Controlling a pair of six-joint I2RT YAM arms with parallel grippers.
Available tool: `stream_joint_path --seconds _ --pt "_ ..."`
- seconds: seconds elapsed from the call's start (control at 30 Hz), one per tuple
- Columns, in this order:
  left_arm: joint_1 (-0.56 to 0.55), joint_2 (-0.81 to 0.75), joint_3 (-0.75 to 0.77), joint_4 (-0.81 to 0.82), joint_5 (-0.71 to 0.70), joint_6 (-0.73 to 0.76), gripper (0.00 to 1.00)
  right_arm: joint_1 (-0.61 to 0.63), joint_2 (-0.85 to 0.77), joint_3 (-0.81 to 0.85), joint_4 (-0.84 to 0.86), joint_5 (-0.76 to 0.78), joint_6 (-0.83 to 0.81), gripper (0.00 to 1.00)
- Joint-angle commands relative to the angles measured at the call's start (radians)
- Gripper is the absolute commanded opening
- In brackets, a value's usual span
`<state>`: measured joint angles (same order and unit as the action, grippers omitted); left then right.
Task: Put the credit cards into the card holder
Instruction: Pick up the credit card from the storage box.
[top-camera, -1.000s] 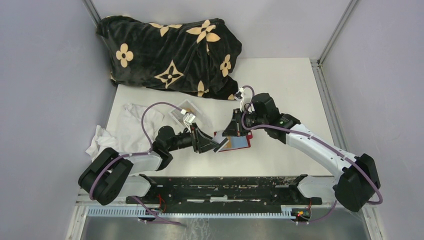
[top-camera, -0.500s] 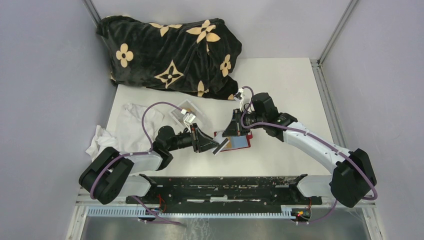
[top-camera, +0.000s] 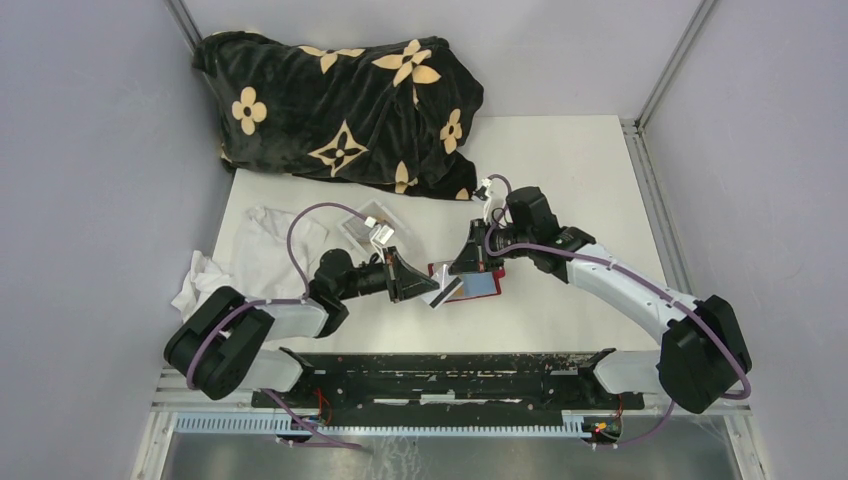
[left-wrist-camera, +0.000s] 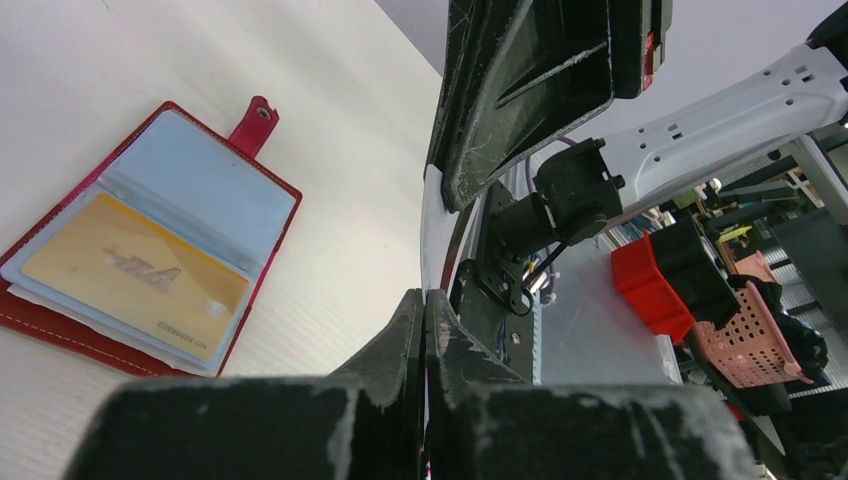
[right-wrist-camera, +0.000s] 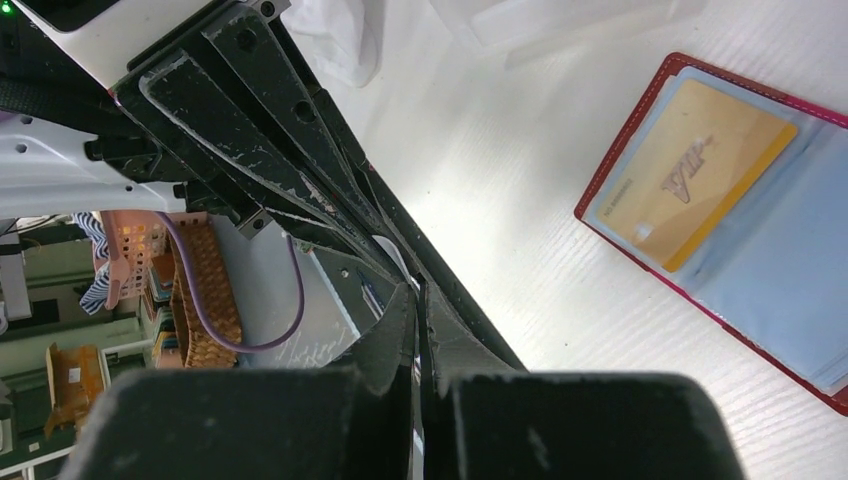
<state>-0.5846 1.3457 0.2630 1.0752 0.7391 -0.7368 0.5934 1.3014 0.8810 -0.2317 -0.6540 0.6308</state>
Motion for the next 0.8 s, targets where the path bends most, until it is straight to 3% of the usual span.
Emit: stream_joint_path --seconds 0.0,0.23,0.37,0.5,0.77 --pt "-0.005 0.051 0.03 0.079 -0.009 -0.026 0.03 -0.004 0.01 -0.001 0.063 -0.021 0.001 0.01" --pt "-0.022 0.123 0.011 0.169 -0.051 -0.071 0.03 -0.007 0.033 -0.003 0.085 -0.019 0.009 0.01" --pt "-0.042 0.129 -0.013 0.162 -0.147 -0.083 0.03 -0.023 0.024 0.007 0.063 0.036 -0.003 0.22" --pt "-0.111 0.112 -0.04 0.105 -0.39 -0.097 0.03 -0.033 -0.026 0.001 0.029 0.2 -0.026 0.32" --pt "-0.388 0.148 0.028 -0.04 -0.991 -0.214 0.03 -0.034 -0.059 -0.009 -0.07 0.559 -0.043 0.32"
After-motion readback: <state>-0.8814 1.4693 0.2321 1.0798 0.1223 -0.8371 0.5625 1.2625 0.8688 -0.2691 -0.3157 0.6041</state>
